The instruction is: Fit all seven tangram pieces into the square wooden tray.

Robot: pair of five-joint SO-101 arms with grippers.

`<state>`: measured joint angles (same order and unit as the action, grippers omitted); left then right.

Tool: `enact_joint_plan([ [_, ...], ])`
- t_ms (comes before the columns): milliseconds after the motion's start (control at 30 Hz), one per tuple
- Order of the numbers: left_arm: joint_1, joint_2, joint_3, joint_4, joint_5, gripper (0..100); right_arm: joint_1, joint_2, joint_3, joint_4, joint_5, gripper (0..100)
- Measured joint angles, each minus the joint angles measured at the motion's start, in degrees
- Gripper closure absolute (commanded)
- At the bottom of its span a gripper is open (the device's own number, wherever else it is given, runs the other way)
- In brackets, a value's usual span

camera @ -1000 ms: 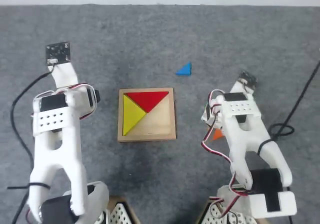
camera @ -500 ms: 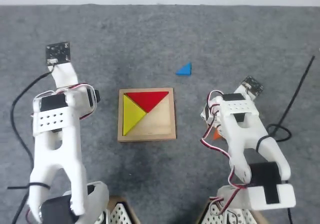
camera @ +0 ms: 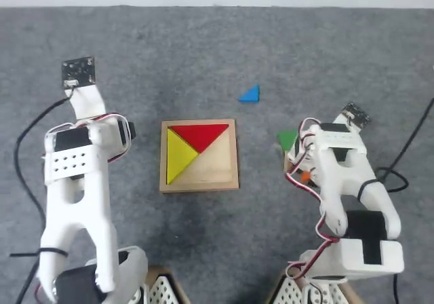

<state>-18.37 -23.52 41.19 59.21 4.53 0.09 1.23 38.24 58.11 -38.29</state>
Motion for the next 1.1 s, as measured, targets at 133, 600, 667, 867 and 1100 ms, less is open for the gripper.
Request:
enact_joint_plan([
  [133,0.0,0.0,0.0,0.0,0.0,80,4.22,0.18,-0.26,0.88,8.35,85.0],
  [600,0.0,0.0,0.0,0.0,0.18,80,16.44,1.23,-3.87,2.29,35.6,74.9],
  [667,0.0,0.0,0.0,0.0,0.18,80,18.73,1.41,-4.75,2.29,38.95,74.9],
  [867,0.0,0.0,0.0,0.0,0.18,80,21.1,2.46,-6.59,2.29,45.54,74.8],
  [1100,0.0,0.0,0.0,0.0,0.18,80,19.52,2.46,-8.88,2.29,49.58,74.7],
])
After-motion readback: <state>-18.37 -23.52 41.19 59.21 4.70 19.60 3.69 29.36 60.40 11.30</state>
